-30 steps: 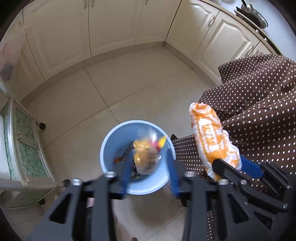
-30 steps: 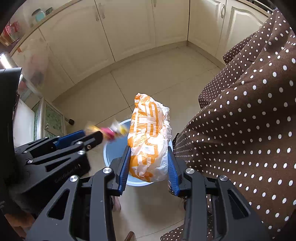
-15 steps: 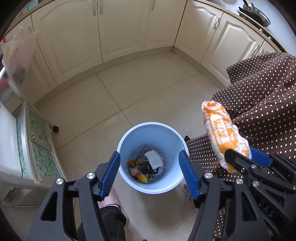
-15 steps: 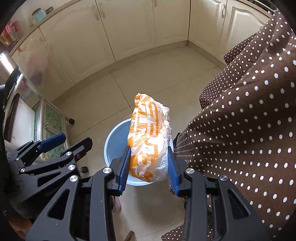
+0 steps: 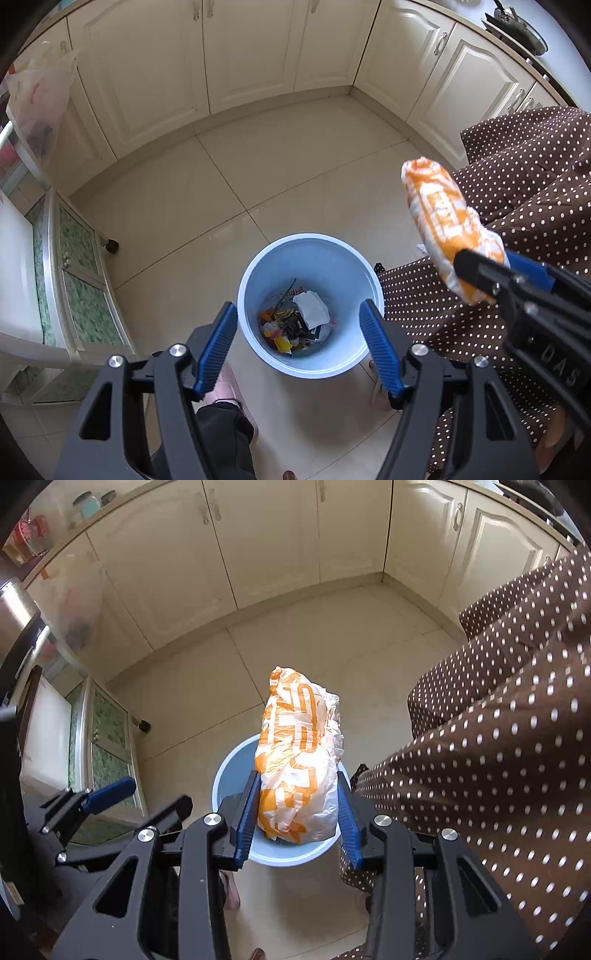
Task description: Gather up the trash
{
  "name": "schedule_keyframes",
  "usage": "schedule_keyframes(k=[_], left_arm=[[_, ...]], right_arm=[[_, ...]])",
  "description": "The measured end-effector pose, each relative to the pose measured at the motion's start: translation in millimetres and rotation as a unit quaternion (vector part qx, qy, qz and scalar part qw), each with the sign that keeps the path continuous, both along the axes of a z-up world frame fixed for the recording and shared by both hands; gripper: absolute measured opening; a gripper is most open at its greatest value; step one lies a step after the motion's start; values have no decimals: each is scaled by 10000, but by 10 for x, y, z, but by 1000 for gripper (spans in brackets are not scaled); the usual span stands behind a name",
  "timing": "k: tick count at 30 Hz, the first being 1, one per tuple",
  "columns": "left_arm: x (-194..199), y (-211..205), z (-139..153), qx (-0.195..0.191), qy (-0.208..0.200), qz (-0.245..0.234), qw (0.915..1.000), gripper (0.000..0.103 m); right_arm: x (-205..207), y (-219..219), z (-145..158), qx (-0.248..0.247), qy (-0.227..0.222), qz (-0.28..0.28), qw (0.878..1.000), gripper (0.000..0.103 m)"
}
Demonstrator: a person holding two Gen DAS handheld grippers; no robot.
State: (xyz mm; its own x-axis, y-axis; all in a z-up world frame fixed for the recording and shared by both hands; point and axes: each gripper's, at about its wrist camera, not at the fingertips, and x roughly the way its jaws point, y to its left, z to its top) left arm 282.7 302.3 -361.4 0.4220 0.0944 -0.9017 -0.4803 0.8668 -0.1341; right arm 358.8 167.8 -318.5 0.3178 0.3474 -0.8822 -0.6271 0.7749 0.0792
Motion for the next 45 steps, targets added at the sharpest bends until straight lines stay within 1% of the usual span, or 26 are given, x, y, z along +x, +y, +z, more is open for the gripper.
schedule_keyframes(k=[1, 3, 5, 8, 14, 17, 20, 24, 26, 29, 32, 33, 35, 37, 39, 41, 45], left_arm=[[-4, 1, 8, -16, -16, 7, 10000, 67], [-2, 5, 24, -30, -45, 8, 10000, 67], [-2, 3, 32, -7, -38, -5, 10000, 67], [-8, -19, 61, 4, -50, -34, 10000, 67], [-58, -61, 217, 23, -196, -34, 9998, 67], [-97, -119, 365, 101, -306, -81, 9994, 67], [-186, -201, 595, 298, -470, -121, 9984, 67], [-307, -322, 954, 578, -750, -211, 9953, 68], [-397, -435, 1198, 781, -946, -265, 9921, 68], [-545, -600, 1506, 952, -1216, -376, 9873, 72], [-760, -783, 1845, 1178, -1491, -470, 9807, 78], [-842, -855, 1964, 1268, -1591, -469, 9780, 81], [-1010, -1009, 2175, 1319, -1839, -525, 9726, 83], [-1140, -1139, 2311, 1315, -2007, -597, 9689, 85], [-1283, -1309, 2457, 1394, -2160, -678, 9640, 86], [-1374, -1462, 2568, 1447, -2281, -794, 9596, 88], [-1581, -1797, 2823, 1506, -2602, -1064, 9478, 88]], right_arm=[[13, 13, 14, 21, -13, -1, 10000, 40], [22, 26, 28, 57, -28, -8, 10000, 50], [16, 31, 54, 42, -153, -62, 9999, 55], [19, 24, 99, 53, -209, -48, 9998, 55], [-100, -4, 291, -10, -549, 14, 9985, 58], [-215, -80, 461, -100, -885, 28, 9960, 60], [-334, -169, 658, -105, -1160, -24, 9932, 63], [-566, -367, 1038, -2, -1579, -115, 9874, 69], [-702, -445, 1230, 68, -1771, -165, 9840, 70], [-919, -658, 1541, 259, -2042, -273, 9782, 74], [-1148, -851, 1837, 427, -2293, -409, 9716, 79], [-1250, -958, 1956, 471, -2414, -511, 9679, 82], [-1389, -1127, 2120, 547, -2559, -635, 9631, 85], [-1547, -1331, 2281, 649, -2687, -761, 9580, 88], [-1702, -1554, 2419, 699, -2818, -899, 9527, 88], [-1784, -1716, 2498, 687, -2935, -1028, 9479, 88], [-2036, -2074, 2689, 746, -3116, -1355, 9375, 90]])
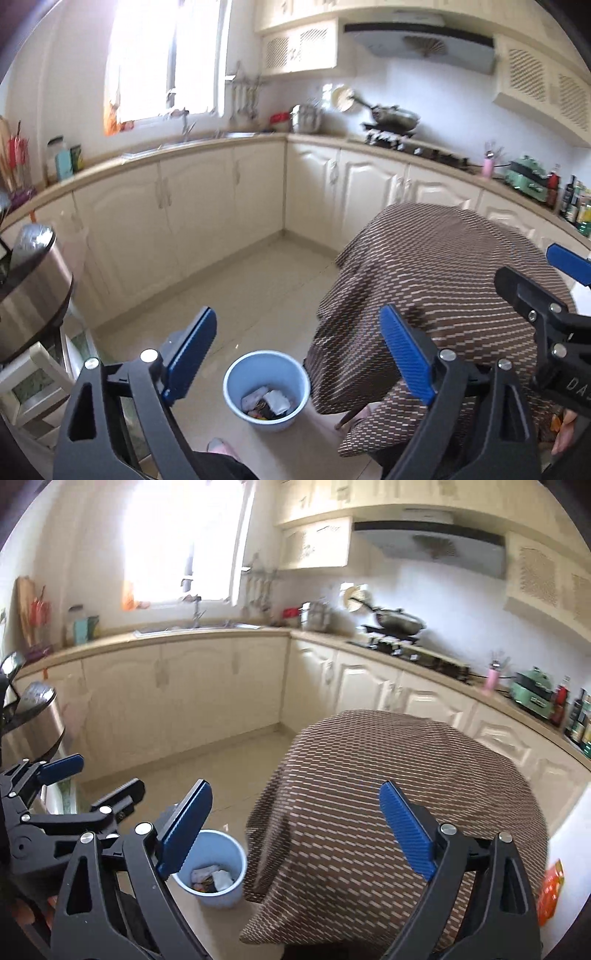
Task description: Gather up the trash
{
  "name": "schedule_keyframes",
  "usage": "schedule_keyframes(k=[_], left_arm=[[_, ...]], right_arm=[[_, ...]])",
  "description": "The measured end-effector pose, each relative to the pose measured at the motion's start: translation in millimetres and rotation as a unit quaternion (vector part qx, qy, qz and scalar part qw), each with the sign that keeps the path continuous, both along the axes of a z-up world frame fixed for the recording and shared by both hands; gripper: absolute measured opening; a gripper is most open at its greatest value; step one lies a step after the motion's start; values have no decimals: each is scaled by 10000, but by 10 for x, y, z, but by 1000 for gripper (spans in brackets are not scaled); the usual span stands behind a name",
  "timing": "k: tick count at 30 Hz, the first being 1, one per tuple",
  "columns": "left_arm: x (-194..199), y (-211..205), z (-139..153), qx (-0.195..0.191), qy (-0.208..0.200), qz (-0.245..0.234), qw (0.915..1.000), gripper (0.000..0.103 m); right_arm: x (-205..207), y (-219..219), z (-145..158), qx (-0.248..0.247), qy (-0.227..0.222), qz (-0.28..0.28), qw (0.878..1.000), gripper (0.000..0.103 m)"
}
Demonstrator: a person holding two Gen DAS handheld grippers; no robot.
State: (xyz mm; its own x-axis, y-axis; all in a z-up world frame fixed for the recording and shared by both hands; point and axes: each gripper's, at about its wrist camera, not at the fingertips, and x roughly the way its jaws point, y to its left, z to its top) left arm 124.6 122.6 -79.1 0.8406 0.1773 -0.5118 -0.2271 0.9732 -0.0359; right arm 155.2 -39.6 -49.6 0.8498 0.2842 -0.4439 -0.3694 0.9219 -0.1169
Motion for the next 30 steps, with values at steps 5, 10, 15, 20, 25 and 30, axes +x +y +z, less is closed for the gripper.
schedule_keyframes(k=[5, 10, 15, 20, 25, 30], left_arm=[[-314, -352, 275, 132, -323, -321, 9989, 91], [-576, -597, 458, 192, -569, -662, 9960, 94], [-855, -788, 590, 348, -749, -793, 9934, 94], [-1079, -882, 724, 402, -856, -713, 9930, 95], [-1213, -844, 809, 344, -983, -637, 9925, 95], [-1259, -848, 870, 305, -1108, -629, 9914, 95]], right_arm=[[-337, -422, 179, 115, -279, -374, 9988, 93], [-664, -713, 306, 257, -491, -595, 9967, 95], [-926, -826, 362, 333, -618, -633, 9955, 95], [-1155, -1007, 435, 407, -766, -659, 9941, 96], [-1309, -1086, 504, 477, -879, -655, 9928, 96], [-1346, -1140, 535, 495, -963, -668, 9919, 96]])
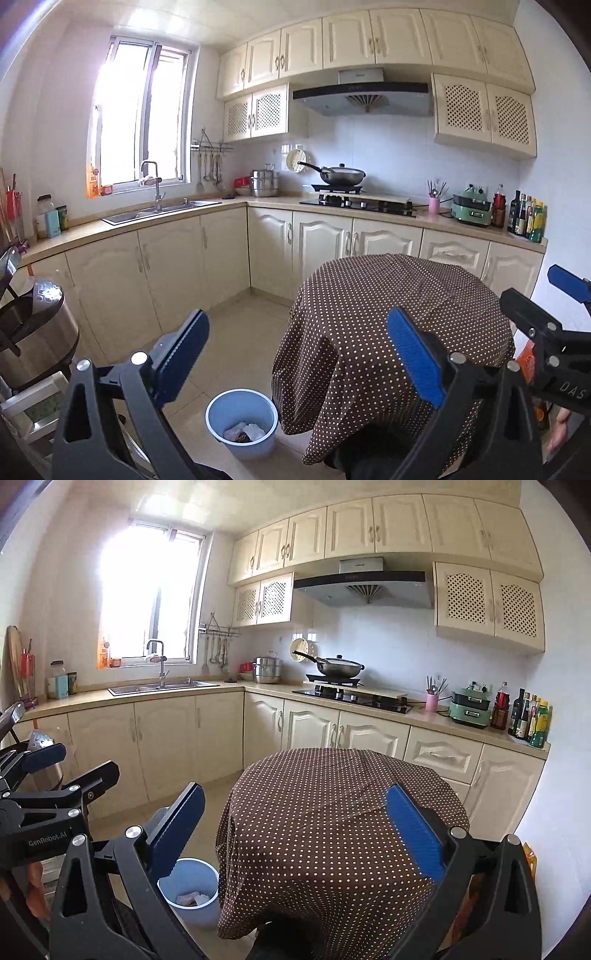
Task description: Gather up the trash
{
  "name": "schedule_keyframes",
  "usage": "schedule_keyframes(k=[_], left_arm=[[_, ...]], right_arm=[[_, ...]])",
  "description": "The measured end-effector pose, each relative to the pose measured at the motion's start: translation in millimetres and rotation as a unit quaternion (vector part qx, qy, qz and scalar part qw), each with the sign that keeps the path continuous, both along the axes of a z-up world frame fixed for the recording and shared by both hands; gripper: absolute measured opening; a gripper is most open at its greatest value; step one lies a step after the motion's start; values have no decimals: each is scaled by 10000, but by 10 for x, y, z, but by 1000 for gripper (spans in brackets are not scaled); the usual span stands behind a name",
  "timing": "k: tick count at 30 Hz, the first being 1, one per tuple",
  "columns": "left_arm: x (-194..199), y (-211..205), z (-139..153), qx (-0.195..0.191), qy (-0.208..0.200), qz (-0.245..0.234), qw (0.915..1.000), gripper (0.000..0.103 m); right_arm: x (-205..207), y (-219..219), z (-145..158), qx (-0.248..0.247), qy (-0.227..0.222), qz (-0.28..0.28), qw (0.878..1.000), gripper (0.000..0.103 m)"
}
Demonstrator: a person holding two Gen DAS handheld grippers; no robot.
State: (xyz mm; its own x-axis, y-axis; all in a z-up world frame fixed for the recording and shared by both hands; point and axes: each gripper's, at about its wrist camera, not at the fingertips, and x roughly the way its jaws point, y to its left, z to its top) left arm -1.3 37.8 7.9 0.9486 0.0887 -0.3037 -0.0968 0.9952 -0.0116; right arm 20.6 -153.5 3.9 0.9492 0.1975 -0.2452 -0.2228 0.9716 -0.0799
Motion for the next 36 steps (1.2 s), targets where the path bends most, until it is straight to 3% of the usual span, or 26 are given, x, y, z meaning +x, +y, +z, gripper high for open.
schedule_keyframes(k=[6, 36], left_arm=[[-44, -94, 7, 177, -58, -71, 9998, 95], [-82, -168, 2, 196, -145, -172, 9996, 95]], right_arm=[[-3, -45, -23, 27, -10, -22, 10000, 96], [7, 10, -37, 8, 96, 37, 9999, 96]])
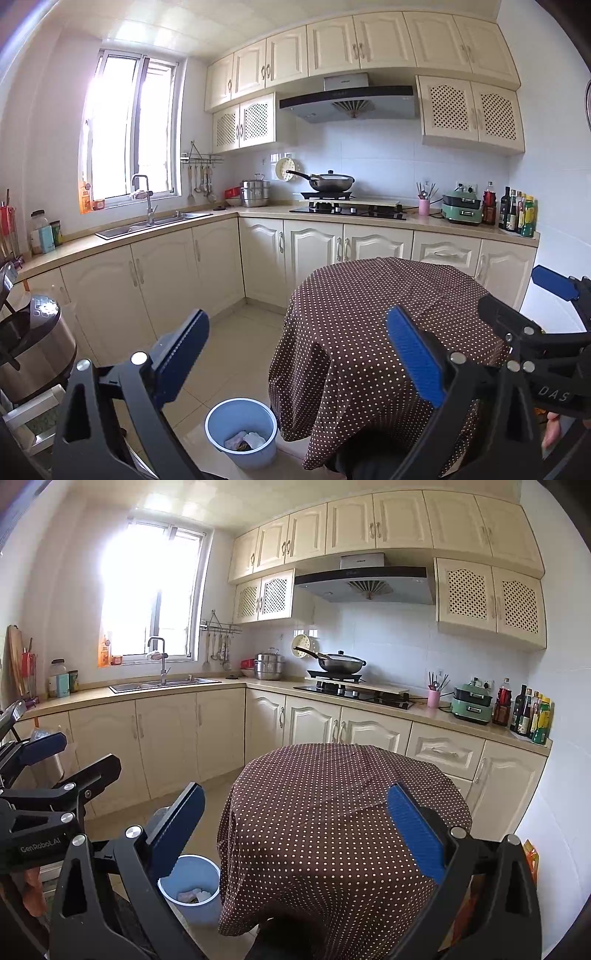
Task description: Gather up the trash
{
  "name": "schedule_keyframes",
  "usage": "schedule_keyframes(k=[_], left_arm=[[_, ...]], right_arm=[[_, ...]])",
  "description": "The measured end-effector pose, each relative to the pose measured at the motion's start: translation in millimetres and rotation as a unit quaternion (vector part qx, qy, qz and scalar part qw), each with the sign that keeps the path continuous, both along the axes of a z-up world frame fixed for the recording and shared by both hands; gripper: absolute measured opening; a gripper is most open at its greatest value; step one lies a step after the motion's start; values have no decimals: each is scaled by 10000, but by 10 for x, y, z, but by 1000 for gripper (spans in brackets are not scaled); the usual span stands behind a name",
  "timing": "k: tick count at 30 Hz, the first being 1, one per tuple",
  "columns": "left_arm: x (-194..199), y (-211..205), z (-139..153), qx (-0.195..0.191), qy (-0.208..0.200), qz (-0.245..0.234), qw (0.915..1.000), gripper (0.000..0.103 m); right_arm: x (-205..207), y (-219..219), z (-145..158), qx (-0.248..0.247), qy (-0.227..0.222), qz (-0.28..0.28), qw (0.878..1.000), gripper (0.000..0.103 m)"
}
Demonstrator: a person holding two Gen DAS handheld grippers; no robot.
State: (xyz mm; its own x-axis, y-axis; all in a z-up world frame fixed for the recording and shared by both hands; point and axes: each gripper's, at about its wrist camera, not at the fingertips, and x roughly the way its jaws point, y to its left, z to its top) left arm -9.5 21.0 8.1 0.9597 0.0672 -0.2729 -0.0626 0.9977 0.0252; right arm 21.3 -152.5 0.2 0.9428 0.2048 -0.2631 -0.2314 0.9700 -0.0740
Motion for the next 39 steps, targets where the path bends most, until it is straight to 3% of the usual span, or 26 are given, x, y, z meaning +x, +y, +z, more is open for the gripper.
schedule_keyframes(k=[39], left_arm=[[-5, -51, -20, 17, 35, -64, 10000, 95]], right_arm=[[14, 19, -31, 26, 85, 22, 10000, 96]])
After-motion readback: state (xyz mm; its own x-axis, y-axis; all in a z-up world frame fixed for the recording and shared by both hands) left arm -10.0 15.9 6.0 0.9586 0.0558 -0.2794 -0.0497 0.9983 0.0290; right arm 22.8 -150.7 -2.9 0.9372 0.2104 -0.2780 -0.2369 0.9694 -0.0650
